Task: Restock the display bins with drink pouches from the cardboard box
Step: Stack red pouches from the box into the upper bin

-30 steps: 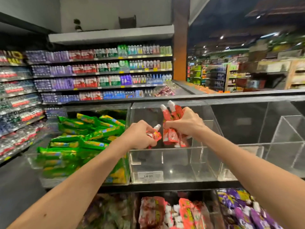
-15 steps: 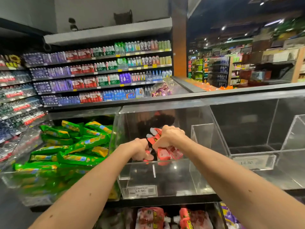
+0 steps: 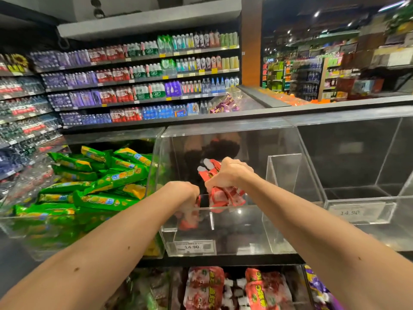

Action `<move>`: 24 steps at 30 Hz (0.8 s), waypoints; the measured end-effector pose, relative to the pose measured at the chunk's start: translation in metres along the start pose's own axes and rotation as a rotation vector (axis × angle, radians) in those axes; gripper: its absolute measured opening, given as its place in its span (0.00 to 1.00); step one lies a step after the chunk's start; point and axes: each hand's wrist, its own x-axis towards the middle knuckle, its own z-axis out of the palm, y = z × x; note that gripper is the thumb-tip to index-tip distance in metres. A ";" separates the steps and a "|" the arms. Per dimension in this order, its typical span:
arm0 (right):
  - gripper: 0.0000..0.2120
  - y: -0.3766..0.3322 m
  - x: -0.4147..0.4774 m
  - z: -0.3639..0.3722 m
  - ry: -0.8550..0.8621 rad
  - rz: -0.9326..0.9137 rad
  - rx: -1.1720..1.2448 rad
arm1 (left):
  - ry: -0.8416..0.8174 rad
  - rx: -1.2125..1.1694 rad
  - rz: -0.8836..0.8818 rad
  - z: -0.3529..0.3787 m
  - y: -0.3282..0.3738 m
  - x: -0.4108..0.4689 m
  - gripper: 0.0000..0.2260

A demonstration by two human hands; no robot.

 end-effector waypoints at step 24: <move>0.14 0.003 0.002 -0.002 -0.236 0.151 0.144 | 0.263 -0.353 0.172 -0.005 0.002 -0.016 0.27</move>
